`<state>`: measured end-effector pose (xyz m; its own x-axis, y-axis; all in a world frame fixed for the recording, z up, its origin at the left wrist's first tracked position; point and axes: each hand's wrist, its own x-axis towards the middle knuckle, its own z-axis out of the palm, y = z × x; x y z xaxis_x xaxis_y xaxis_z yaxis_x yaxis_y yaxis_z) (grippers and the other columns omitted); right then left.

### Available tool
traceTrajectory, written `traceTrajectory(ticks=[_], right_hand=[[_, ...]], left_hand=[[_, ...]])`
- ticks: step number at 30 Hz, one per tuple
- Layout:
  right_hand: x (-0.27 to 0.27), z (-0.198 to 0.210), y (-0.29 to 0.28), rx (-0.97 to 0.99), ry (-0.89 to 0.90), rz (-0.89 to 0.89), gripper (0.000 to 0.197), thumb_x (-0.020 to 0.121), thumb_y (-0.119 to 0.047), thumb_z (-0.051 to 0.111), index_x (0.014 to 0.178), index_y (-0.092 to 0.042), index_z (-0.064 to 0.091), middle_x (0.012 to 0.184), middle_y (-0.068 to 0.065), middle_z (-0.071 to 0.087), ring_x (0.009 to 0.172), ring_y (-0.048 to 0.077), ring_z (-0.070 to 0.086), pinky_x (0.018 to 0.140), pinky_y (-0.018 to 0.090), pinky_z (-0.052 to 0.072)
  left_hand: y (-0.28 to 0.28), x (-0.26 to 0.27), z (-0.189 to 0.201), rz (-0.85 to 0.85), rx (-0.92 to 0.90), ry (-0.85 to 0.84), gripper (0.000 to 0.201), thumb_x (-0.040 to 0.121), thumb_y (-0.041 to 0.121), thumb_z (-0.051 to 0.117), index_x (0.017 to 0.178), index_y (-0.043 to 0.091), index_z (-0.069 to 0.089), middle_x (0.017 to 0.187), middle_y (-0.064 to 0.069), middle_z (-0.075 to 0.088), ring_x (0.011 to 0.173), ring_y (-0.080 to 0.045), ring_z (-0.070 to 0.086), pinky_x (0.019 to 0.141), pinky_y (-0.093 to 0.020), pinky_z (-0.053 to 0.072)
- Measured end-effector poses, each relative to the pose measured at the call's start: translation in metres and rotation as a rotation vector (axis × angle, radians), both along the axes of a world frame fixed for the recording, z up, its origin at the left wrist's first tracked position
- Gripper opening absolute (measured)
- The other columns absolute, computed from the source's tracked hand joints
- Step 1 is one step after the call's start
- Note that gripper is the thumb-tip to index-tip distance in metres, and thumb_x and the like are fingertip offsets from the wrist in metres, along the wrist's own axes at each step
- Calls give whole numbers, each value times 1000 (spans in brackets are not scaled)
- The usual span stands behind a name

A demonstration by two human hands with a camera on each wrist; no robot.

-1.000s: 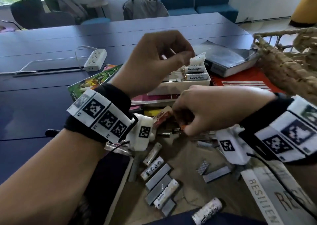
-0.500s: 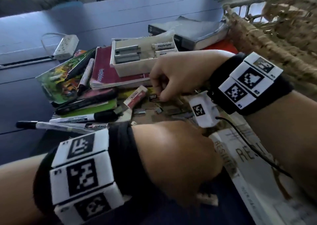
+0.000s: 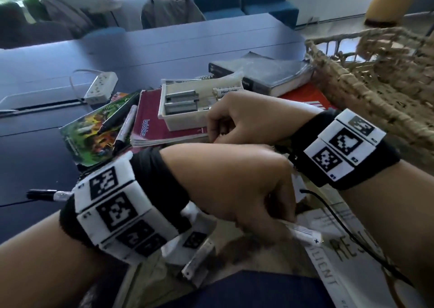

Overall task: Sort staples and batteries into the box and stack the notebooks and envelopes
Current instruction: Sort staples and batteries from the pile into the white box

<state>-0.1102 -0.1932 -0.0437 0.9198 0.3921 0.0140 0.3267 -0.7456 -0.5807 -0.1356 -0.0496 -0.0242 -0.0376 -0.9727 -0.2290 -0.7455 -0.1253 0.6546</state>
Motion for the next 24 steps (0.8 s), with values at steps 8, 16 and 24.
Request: traceTrajectory(ticks=[8,16,24], right_hand=[[8,5,-5,165,-66,21,20,85,-6,48,67,-11,56,65,-4,51,63,4,45,61,27,38],[5,10,-14,544,-268,-204,14,96,-4,66,84,-9,71,65,-6,64,58,6,56,59,21,43],[12,7,-29,596,-424,-408,7,89,-14,77,95,-10,77,85,-1,77,77,10,70,75,21,56]], left_hand=[[9,34,17,140,-203,312,14,95,1,67,106,-8,69,84,-16,74,69,-38,65,65,-41,56],[31,79,26,506,-769,462,56,97,16,55,151,24,44,89,-17,73,54,-18,57,54,-39,40],[30,114,-12,909,-880,214,35,100,11,62,134,19,56,93,-13,77,71,-19,69,64,-18,50]])
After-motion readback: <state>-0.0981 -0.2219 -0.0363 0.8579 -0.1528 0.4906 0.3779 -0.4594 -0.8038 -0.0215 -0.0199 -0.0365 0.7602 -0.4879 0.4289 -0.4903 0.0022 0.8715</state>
